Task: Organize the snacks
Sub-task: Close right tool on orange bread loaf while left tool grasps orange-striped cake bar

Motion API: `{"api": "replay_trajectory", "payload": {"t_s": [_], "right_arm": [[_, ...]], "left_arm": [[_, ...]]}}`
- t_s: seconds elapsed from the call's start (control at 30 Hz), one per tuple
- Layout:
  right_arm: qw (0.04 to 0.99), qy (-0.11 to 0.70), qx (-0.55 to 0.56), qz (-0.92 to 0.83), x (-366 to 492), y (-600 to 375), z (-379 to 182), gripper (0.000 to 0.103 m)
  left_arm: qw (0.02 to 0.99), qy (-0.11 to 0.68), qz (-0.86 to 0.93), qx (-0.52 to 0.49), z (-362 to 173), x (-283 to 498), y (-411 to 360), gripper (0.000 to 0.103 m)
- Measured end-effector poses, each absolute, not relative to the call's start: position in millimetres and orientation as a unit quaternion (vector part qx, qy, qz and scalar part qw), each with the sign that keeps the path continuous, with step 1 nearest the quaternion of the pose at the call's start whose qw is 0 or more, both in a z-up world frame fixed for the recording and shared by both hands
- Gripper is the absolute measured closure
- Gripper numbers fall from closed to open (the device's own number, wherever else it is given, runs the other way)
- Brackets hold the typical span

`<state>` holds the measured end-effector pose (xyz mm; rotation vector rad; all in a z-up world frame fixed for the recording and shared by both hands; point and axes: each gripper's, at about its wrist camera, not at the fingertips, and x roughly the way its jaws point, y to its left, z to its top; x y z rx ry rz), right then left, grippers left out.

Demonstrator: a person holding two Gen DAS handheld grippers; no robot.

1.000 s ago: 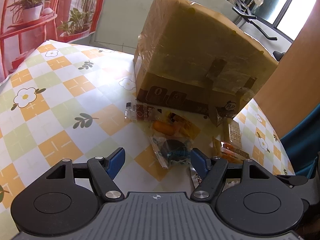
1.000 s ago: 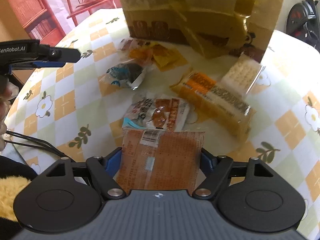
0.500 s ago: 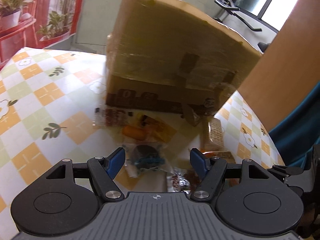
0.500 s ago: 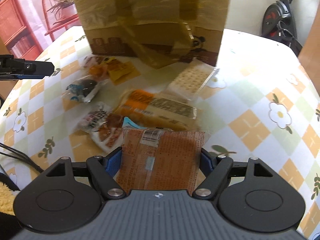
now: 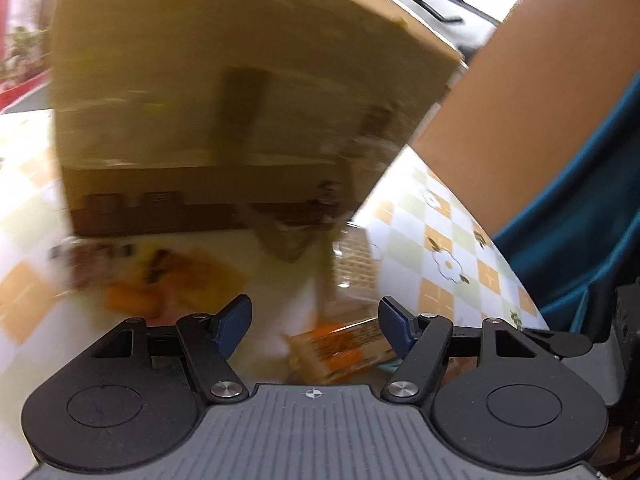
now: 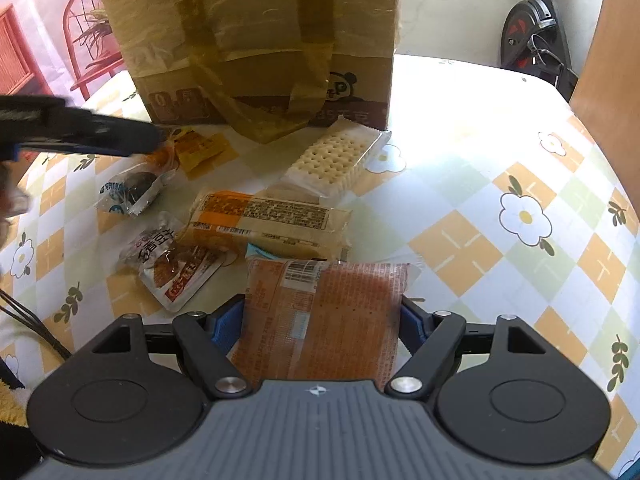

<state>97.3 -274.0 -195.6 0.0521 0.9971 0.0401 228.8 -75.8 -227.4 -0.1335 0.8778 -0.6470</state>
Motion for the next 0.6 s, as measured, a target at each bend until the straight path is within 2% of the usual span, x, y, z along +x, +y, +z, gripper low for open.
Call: {"api": "replay_trajectory", "payload": {"t_s": [0.23, 0.6], "right_arm": [[0.883, 0.469, 0.022, 0.006, 97, -277, -198, 0.026], [0.884, 0.466, 0.029, -0.007, 103, -282, -202, 0.027]], "left_arm": [[0.821, 0.435, -0.368, -0.009, -256, 234, -114, 0.032], [0.805, 0.443, -0.393, 0.037, -270, 218, -117, 0.033]]}}
